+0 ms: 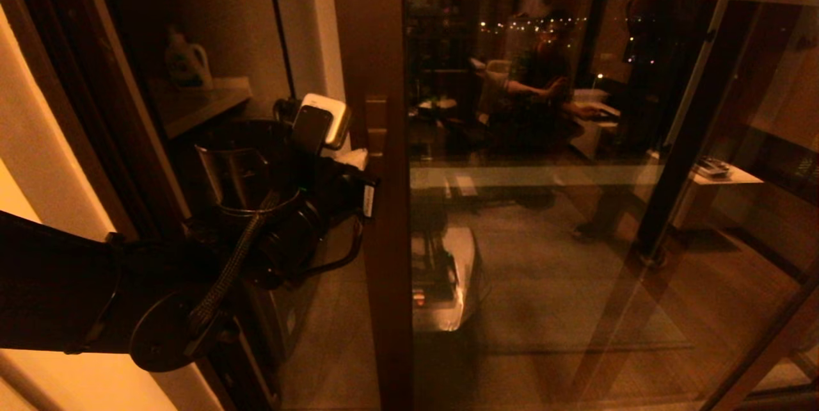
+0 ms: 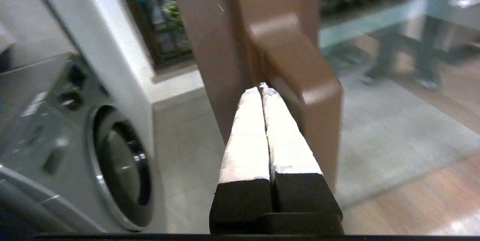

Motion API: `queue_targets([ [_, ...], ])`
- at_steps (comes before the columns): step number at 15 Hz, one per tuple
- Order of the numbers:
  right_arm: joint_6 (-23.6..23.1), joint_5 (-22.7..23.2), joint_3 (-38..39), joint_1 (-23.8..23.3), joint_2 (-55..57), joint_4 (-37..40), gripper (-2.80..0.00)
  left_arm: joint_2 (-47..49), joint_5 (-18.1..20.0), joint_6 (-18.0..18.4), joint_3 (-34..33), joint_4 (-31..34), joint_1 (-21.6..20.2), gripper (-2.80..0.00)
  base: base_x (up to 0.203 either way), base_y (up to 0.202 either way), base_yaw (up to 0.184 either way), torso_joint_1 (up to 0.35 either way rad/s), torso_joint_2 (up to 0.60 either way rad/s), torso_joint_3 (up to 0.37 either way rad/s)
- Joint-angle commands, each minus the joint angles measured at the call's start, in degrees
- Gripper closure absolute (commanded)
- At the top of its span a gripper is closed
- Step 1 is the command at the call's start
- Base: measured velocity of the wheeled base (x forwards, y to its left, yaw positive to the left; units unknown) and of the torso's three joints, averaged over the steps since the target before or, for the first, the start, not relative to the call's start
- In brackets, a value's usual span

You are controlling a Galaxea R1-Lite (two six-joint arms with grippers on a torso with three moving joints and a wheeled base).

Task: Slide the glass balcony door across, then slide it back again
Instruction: Open the slid door

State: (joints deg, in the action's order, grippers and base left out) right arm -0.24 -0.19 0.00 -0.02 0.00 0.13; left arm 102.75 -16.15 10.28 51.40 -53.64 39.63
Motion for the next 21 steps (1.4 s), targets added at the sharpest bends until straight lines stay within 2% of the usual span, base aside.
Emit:
queue_targets([
  [1,-0.02,0.01,0.0,0.02,0.09,0.04,0.0,0.43,-0.02,0.09,0.02,-0.15,0.98,0.0,0.0,0.0,0.0,0.0,0.0,0.0],
  [6,-0.02,0.01,0.0,-0.03,0.09,0.04,0.0,-0.78,-0.21,-0.42,-0.88,-0.33,1.39,0.0,0.0,0.0,0.0,0.0,0.0,0.0],
  [8,-0.02,0.01,0.0,0.02,0.09,-0.05,0.0,-2.68,-2.55,-1.2,-1.87,-0.67,0.56,0.0,0.0,0.0,0.0,0.0,0.0,0.0],
  [11,-0.02,0.01,0.0,0.02,0.09,0.04,0.0,-9.61,-3.06,-3.94,-8.51,-1.04,-2.09,0.0,0.0,0.0,0.0,0.0,0.0,0.0],
  [16,-0.02,0.01,0.0,0.02,0.09,0.04,0.0,-29.72,-2.0,-5.34,-18.89,2.2,-13.92,0.0,0.0,0.0,0.0,0.0,0.0,0.0],
  [20,-0.02,0.01,0.0,0.02,0.09,-0.03,0.0,-53.38,-2.36,-5.47,-23.23,13.0,-17.76,0.0,0.0,0.0,0.0,0.0,0.0,0.0],
  [21,-0.02,0.01,0.0,-0.03,0.09,0.03,0.0,-59.56,-2.36,-5.33,-24.46,16.81,-20.78,0.0,0.0,0.0,0.0,0.0,0.0,0.0],
])
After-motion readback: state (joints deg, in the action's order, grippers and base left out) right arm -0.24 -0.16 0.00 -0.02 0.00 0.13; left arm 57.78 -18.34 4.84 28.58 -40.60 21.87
